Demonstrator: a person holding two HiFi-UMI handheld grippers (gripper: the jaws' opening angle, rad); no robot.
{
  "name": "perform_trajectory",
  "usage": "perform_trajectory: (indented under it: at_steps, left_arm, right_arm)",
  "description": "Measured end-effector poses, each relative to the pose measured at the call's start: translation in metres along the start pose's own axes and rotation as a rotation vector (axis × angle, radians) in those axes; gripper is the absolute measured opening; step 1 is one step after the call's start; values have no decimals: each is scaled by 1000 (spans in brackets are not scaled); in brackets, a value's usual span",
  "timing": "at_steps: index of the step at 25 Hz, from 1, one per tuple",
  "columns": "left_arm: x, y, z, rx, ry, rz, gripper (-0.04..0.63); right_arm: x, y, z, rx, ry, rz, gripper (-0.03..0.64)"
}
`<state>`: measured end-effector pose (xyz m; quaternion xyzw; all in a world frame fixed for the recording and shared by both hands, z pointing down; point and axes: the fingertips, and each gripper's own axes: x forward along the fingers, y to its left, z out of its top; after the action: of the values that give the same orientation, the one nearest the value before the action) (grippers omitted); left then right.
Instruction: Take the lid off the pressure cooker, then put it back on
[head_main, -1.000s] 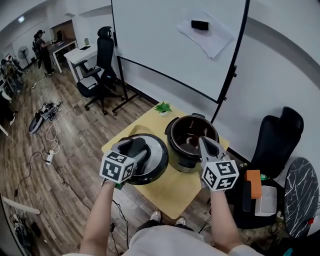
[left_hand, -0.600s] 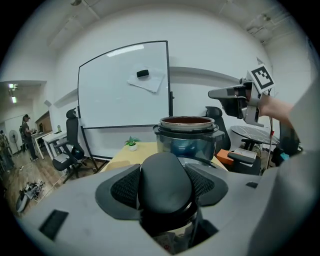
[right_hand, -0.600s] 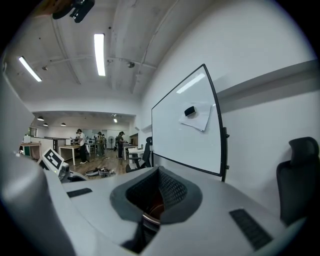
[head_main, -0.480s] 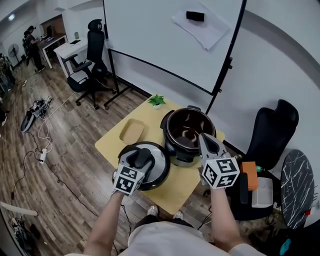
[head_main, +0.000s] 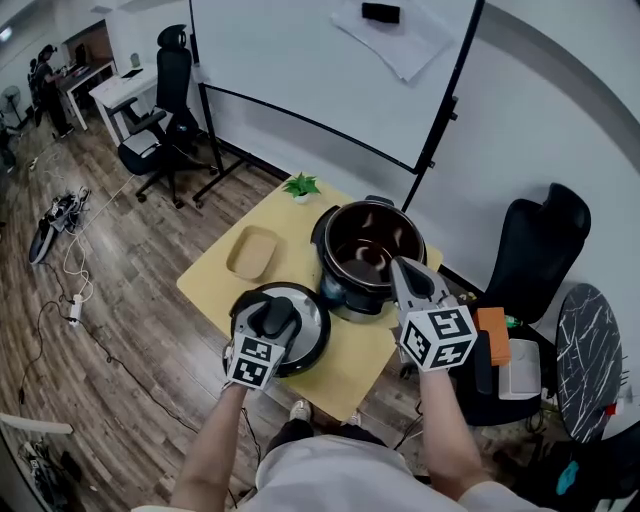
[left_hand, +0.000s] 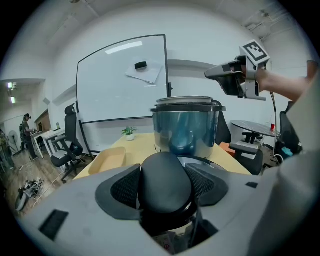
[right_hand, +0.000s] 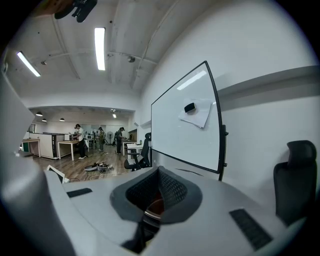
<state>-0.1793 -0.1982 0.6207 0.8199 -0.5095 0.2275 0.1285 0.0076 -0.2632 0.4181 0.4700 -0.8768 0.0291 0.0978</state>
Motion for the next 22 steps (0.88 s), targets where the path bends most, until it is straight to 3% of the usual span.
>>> perform_trajectory:
  at_steps: [13, 22]
  left_arm:
    - [18, -1, -29, 128, -14, 32, 284]
    - [21, -1, -27, 124, -57, 22, 284]
  right_arm:
    - [2, 0, -6, -2, 20, -16, 2]
    - [1, -3, -7, 10, 19, -28, 2]
